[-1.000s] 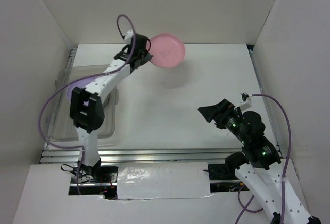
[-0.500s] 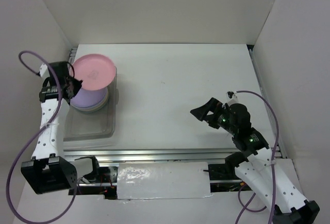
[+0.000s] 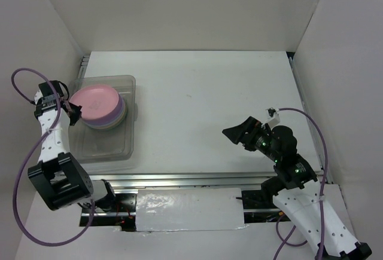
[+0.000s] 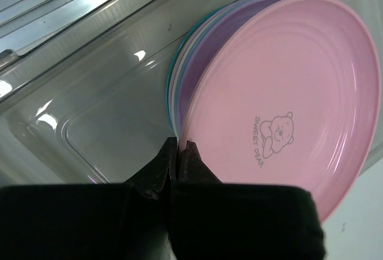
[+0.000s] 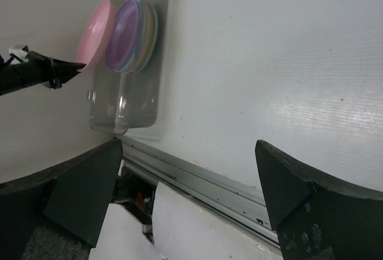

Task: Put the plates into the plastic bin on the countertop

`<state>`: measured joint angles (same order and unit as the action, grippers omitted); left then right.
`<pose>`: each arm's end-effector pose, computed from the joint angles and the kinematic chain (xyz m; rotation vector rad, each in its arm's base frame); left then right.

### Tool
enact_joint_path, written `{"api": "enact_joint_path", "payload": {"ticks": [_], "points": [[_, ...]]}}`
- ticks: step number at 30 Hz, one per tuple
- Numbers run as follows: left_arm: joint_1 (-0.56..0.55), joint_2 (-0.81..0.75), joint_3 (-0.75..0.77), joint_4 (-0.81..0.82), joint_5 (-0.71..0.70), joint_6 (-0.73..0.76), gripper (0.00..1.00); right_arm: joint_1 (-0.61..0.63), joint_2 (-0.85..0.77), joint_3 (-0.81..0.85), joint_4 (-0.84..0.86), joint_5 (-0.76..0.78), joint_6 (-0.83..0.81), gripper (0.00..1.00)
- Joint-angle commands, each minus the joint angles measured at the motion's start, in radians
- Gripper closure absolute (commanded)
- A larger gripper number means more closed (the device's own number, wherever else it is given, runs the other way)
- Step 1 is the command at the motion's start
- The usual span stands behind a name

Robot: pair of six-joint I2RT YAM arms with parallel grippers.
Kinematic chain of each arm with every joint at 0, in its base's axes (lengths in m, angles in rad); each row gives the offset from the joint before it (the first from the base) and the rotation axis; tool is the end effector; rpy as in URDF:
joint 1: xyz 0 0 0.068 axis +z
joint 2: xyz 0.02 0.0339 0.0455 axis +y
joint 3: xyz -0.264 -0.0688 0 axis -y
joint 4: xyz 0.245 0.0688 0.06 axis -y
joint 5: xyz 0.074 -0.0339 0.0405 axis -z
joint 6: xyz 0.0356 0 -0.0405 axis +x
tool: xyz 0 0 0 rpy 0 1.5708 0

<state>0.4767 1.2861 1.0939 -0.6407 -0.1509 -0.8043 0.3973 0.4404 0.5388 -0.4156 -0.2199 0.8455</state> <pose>0.2386 0.1292 0.2982 -1.4845 1.8749 0.0276 0.1099 0.0545 0.2759 0.2908 2.0011 1.0308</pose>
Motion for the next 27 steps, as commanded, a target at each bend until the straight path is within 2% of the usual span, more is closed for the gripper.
{"api": "enact_joint_path", "payload": {"ticks": [1,4,5,6,7,8,9,11,18,21,22,23,27], "points": [[0.013,0.039,0.06,0.069,0.033,0.033,1.0,0.012,-0.017,0.027,-0.006,0.007,-0.014,0.0],[0.011,0.058,0.073,0.076,0.045,0.036,0.99,0.011,-0.008,0.021,0.012,0.005,-0.006,0.0],[0.01,0.058,0.075,0.081,0.048,0.036,0.88,0.012,-0.003,0.023,0.014,0.001,-0.006,0.0],[0.011,0.058,0.077,0.073,0.048,0.034,0.82,0.014,0.001,0.023,0.014,-0.001,-0.005,0.0],[0.01,0.053,0.077,0.072,0.048,0.031,0.6,0.015,0.006,0.024,0.015,0.001,-0.005,0.0],[0.01,0.039,0.067,0.078,0.053,0.028,0.49,0.015,0.006,0.024,0.015,0.001,-0.003,0.0],[0.008,0.029,0.067,0.073,0.054,0.027,0.28,0.015,0.003,0.026,0.015,0.001,-0.002,0.0],[-0.006,-0.017,0.067,0.062,0.047,0.027,0.01,0.02,0.0,0.029,0.015,0.008,0.0,0.0],[-0.033,-0.151,0.142,-0.105,0.016,0.068,0.01,0.028,0.023,0.127,-0.057,0.059,-0.052,0.0],[-0.064,-0.27,0.106,-0.103,0.068,0.157,0.01,0.032,0.063,0.28,-0.227,0.164,-0.135,0.0],[-0.079,-0.319,0.097,-0.131,0.095,0.215,0.01,0.034,0.078,0.323,-0.276,0.265,-0.169,0.0],[-0.105,-0.336,0.098,-0.16,0.094,0.241,0.01,0.04,0.107,0.411,-0.369,0.302,-0.187,0.0],[-0.161,-0.465,0.067,-0.267,0.074,0.353,0.01,0.048,0.146,0.587,-0.546,0.419,-0.246,0.0]]}}
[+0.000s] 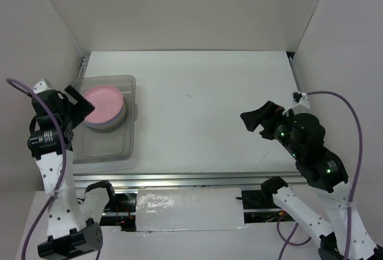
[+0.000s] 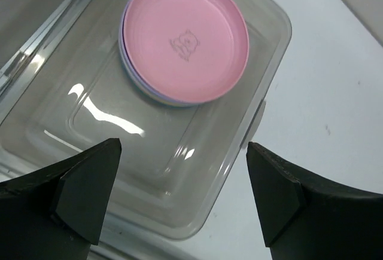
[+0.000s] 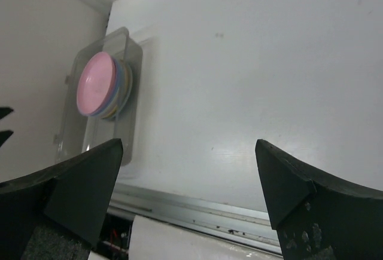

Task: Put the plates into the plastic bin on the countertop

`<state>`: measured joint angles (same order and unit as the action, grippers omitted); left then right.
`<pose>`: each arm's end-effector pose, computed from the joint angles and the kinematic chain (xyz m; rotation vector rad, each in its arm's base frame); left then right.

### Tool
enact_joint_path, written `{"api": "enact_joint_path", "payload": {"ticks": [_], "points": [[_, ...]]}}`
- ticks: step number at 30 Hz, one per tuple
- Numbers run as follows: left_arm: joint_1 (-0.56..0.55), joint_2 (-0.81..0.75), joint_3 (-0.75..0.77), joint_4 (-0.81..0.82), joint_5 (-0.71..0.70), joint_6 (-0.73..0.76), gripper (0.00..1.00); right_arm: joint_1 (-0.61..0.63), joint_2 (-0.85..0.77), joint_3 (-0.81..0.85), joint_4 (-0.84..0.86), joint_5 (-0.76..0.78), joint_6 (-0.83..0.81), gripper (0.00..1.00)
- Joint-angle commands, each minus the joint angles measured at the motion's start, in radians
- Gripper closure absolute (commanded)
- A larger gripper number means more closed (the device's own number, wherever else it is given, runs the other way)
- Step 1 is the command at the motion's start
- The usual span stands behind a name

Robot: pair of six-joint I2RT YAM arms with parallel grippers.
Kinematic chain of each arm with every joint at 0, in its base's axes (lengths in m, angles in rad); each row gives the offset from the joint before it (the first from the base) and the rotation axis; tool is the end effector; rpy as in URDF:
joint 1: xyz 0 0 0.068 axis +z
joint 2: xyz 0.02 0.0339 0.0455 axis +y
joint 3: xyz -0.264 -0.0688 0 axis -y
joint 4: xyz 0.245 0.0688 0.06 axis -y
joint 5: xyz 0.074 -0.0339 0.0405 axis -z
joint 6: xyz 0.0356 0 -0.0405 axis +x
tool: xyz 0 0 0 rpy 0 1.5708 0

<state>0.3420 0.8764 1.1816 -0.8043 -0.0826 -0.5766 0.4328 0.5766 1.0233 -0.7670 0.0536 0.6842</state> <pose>0.1524 0.0574 0.3948 -0.9622 1.8311 -0.0588 0.0895 0.0392 0.3829 0.2824 1.9335 0.7029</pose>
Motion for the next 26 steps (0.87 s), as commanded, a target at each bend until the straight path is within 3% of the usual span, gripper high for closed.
{"api": "enact_joint_path", "payload": {"ticks": [1,5,11,18,26], "points": [[-0.037,-0.118,-0.023,-0.14,-0.014,0.141,0.01,0.014,0.008,0.127,-0.234,0.163,-0.103,0.0],[-0.129,-0.29,-0.077,-0.19,-0.121,0.117,0.01,0.015,-0.044,0.283,-0.313,0.169,-0.161,0.0],[-0.161,-0.545,-0.051,-0.289,0.012,0.106,0.01,0.004,-0.069,0.511,-0.504,0.206,-0.236,0.0],[-0.287,-0.672,-0.07,-0.38,-0.075,0.001,0.01,0.012,-0.239,0.503,-0.557,0.196,-0.27,0.0],[-0.382,-0.743,-0.043,-0.404,-0.212,-0.066,0.01,0.021,-0.288,0.431,-0.543,0.224,-0.25,0.0]]}}
